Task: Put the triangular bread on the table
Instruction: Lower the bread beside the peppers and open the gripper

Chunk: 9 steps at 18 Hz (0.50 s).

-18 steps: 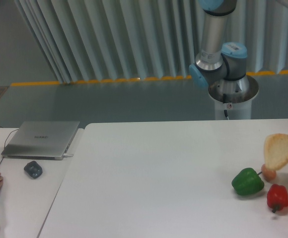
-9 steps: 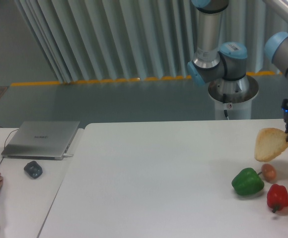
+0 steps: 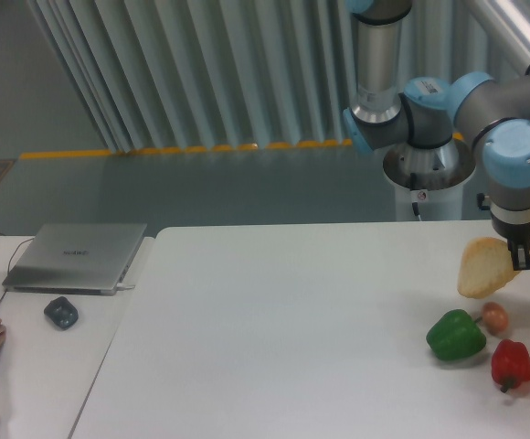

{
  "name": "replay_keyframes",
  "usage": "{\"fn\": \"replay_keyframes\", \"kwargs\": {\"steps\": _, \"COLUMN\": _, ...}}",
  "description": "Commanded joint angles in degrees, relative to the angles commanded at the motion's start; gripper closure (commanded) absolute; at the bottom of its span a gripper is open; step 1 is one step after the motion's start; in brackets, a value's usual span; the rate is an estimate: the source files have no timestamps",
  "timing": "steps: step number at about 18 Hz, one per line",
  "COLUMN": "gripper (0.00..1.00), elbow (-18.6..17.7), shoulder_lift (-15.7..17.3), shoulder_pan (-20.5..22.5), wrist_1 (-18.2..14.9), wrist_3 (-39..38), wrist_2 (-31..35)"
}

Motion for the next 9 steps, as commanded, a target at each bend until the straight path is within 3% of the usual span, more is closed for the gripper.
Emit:
{"fn": "replay_keyframes", "kwargs": {"steps": 2, "gripper": 0.73, "elbow": 0.09, "shoulder_lift": 0.09, "shoulder_pan": 0.00, "wrist_1": 0.35, "wrist_3": 0.17, "wrist_2": 0.00}}
{"fn": "replay_keyframes", "kwargs": {"steps": 3, "gripper": 0.68, "elbow": 0.00, "shoulder_lift": 0.09, "shoulder_pan": 0.00, "wrist_1": 0.35, "wrist_3": -0.26, "wrist_2": 0.00}}
{"fn": "replay_keyframes", "kwargs": {"steps": 6, "gripper": 0.03, "elbow": -0.09, "shoulder_lift": 0.18, "shoulder_pan": 0.00, "wrist_1": 1.05, "wrist_3": -0.44, "wrist_2": 0.00}}
{"fn": "replay_keyframes", "kwargs": {"steps": 9, "gripper": 0.00, "elbow": -0.35, "shoulder_lift": 0.26, "shoulder_pan": 0.00, "wrist_1": 5.79, "wrist_3": 0.17, "wrist_2": 0.17}}
